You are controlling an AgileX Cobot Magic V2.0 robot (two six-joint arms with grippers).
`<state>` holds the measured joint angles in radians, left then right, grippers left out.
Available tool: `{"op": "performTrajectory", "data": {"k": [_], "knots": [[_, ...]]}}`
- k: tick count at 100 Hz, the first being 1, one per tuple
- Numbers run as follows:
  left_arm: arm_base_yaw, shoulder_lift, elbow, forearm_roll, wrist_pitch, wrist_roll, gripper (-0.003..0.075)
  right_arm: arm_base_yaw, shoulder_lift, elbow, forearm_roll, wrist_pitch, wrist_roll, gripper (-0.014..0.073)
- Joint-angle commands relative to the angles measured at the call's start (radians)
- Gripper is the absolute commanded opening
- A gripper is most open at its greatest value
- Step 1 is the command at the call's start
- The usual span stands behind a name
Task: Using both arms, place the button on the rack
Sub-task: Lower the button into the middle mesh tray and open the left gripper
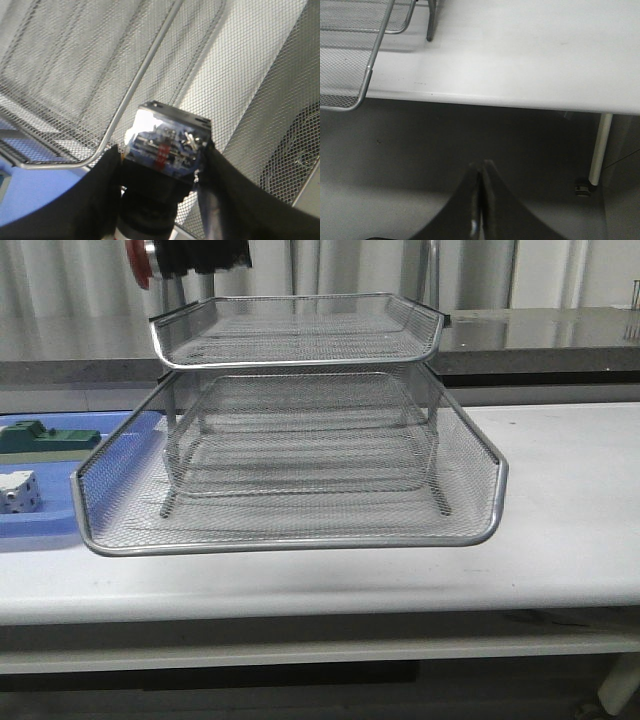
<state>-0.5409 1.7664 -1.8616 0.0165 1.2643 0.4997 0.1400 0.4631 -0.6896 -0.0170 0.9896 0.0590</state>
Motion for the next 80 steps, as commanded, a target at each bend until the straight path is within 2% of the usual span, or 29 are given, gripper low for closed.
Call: {"op": "performTrajectory", "data": {"k": [1,46,80], "knots": [[-0.017,-0.014,-0.023,-0.024,-0.014,-0.013,-0.0021,-0.001,0.006,-0.031,-0.008,-0.057,-0.002,-0.0067],[-0.093,0.147,-0.023,-0.057,-0.06,-0.011,-0.0021,-0.001,0.006,-0.031,-0.008,-0.057,-0.002,-0.0067],[-0.101,0.194,-0.023,-0.066,-0.054,-0.011,-0.0019,-0.001,0.006,-0.031,-0.008,-0.057,-0.002,-0.0067]]}}
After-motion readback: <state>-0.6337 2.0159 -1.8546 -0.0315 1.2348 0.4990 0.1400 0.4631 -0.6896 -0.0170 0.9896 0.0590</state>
